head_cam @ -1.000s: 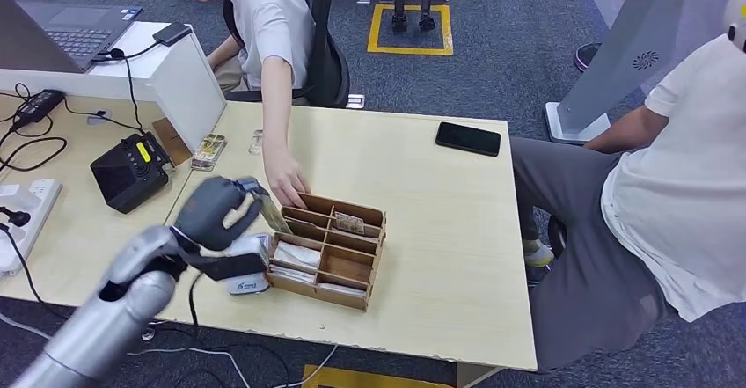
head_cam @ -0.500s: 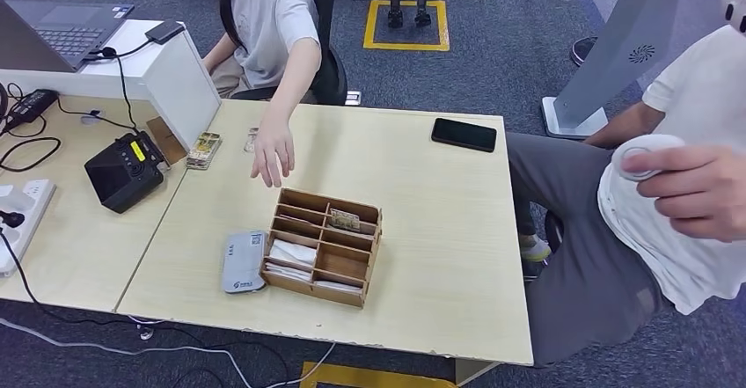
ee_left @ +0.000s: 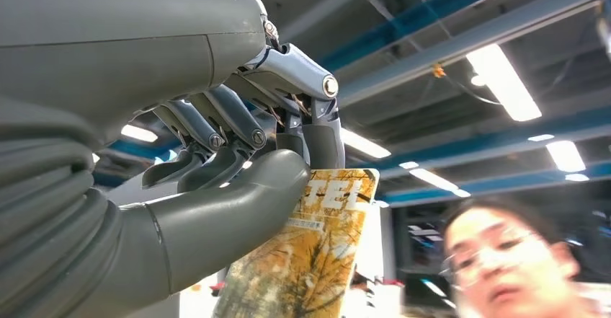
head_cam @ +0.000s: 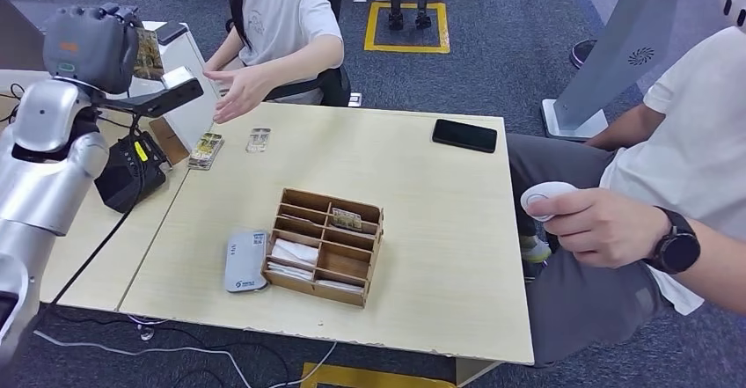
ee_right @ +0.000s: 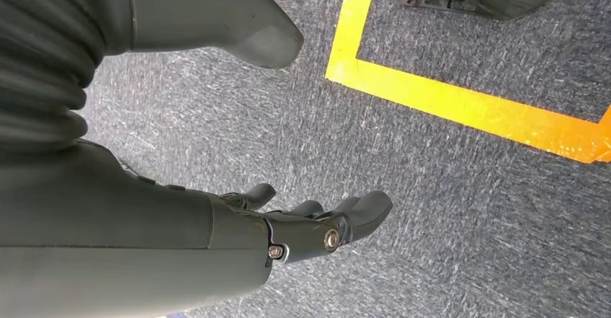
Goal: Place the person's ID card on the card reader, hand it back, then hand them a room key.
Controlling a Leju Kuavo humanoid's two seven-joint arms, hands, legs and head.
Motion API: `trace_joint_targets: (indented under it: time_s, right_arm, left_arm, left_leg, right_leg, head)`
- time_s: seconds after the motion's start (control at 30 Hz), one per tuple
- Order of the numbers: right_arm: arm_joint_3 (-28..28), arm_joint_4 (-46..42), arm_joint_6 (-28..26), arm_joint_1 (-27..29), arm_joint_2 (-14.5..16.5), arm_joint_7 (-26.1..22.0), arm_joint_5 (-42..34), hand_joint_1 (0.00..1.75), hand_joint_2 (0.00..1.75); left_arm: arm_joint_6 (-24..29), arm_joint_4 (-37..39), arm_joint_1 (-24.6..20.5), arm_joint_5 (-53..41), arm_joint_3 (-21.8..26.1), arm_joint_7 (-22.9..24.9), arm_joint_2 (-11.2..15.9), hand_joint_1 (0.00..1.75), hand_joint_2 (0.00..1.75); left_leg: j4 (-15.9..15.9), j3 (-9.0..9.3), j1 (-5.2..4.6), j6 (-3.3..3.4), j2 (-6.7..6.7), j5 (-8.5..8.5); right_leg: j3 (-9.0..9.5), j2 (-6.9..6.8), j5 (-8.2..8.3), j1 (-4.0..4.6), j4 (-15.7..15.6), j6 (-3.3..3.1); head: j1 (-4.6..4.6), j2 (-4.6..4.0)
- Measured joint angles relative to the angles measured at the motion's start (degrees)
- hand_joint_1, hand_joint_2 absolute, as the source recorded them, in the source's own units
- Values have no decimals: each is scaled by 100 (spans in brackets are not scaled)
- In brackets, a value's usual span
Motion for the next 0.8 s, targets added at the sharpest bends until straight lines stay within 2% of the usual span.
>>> trace_joint_targets:
  time_s: [0.13,0.27,0.63,0.67,0.77,0.8]
  right_arm:
    - [55,0,0,-21,7,-11,121,0,175]
    - [109,1,0,-26,28,-3,157,0,175]
    - [137,2,-2,-25,38,25,159,0,175]
    - [137,2,-2,-25,38,21,159,0,175]
    - [137,2,-2,-26,39,13,159,0,175]
    - [137,2,-2,-25,40,10,158,0,175]
  left_arm:
    - [875,1010,132,-567,306,188,-527,175,175]
    - [1183,1818,160,-716,561,191,-839,175,175]
    - [1266,2647,182,-759,883,57,-1137,175,175]
    - [1271,2679,183,-763,908,46,-1152,162,175]
    - [1280,2750,184,-765,968,20,-1182,62,175]
    - [1284,2768,184,-769,985,5,-1189,42,175]
  left_leg:
    - [1,-8,1,1,-11,-1]
    - [1,-11,2,1,-4,-1]
    - [0,-14,4,1,-6,-1]
    - [0,-14,4,1,-6,-1]
    - [0,-14,4,1,-6,-1]
    - [0,-14,4,1,-7,-1]
  right_leg:
    - [-3,-9,-2,0,0,1]
    - [-9,-2,-2,1,1,1]
    - [-10,-3,-2,3,1,1]
    - [-10,-4,-2,3,1,1]
    - [-10,-4,-2,3,1,1]
    - [-10,-4,-2,3,1,1]
  head:
    - [1,0]
    - [0,0]
    - [0,0]
    - [0,0]
    - [0,0]
    - [0,0]
